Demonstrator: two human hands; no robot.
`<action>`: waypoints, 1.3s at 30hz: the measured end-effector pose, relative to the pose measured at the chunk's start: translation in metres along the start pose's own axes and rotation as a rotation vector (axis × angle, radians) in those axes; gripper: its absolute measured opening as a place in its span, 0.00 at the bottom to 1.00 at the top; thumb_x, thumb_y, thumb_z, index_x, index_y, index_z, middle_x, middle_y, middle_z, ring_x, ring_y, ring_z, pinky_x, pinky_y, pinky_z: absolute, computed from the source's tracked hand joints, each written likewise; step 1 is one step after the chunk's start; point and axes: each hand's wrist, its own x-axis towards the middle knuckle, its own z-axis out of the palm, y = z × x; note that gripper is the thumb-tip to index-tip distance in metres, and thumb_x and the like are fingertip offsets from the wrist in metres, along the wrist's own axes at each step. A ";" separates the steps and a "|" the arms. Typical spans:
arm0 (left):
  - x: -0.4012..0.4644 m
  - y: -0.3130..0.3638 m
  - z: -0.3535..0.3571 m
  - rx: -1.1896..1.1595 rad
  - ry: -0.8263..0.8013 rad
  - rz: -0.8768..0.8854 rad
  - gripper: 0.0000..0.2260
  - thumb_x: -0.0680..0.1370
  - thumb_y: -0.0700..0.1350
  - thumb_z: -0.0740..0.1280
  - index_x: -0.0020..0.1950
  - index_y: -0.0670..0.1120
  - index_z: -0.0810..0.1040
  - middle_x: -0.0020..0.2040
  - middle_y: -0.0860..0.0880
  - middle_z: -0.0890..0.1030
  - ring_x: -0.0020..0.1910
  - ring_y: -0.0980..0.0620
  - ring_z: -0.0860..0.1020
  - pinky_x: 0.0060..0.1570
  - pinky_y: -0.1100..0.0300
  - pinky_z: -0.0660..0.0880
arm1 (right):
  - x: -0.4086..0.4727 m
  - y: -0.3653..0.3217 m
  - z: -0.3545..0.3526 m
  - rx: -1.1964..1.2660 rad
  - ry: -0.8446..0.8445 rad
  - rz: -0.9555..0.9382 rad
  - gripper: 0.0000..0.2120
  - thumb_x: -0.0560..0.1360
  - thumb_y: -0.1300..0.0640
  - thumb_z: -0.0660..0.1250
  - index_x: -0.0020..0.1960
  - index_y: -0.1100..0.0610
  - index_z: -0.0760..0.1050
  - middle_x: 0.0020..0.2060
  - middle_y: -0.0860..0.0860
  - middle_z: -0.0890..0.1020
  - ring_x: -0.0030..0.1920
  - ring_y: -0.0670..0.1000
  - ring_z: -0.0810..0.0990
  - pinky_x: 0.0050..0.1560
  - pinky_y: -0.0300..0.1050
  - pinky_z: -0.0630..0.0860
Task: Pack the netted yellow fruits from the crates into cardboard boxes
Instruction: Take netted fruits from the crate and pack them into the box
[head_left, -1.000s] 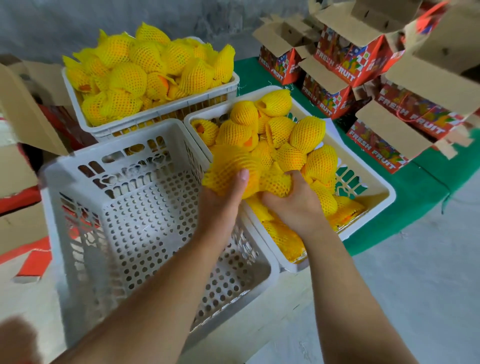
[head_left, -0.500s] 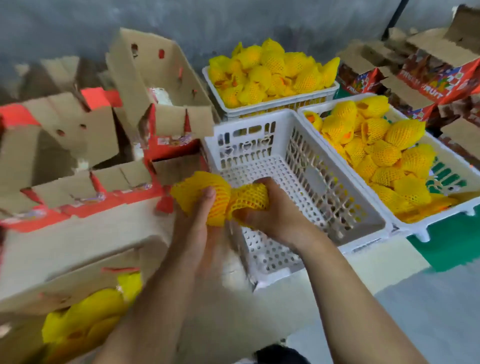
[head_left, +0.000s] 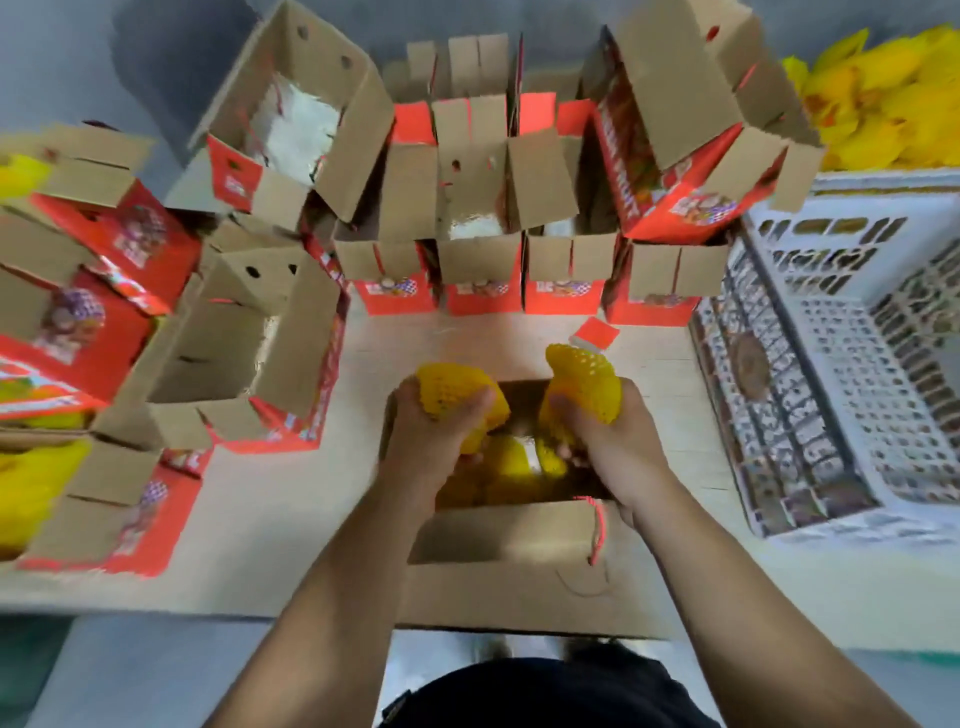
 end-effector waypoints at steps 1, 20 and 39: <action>0.003 -0.005 -0.006 0.174 -0.076 -0.012 0.34 0.61 0.66 0.81 0.63 0.64 0.71 0.57 0.52 0.83 0.47 0.52 0.85 0.38 0.60 0.80 | -0.002 0.007 0.002 0.015 0.027 0.037 0.10 0.75 0.53 0.75 0.53 0.42 0.78 0.44 0.55 0.86 0.40 0.52 0.85 0.44 0.51 0.82; 0.039 -0.030 0.073 1.165 -0.794 0.063 0.15 0.81 0.47 0.66 0.68 0.48 0.74 0.63 0.47 0.80 0.59 0.46 0.78 0.57 0.57 0.71 | 0.000 0.028 0.001 0.053 0.105 0.109 0.23 0.71 0.44 0.78 0.60 0.48 0.73 0.46 0.51 0.86 0.41 0.51 0.85 0.38 0.46 0.81; 0.009 -0.043 0.018 0.046 -0.409 0.159 0.33 0.65 0.58 0.80 0.67 0.54 0.75 0.62 0.48 0.81 0.60 0.47 0.81 0.58 0.50 0.81 | 0.004 0.005 -0.004 0.167 -0.407 0.557 0.33 0.67 0.36 0.76 0.62 0.58 0.77 0.40 0.56 0.82 0.32 0.50 0.78 0.33 0.39 0.77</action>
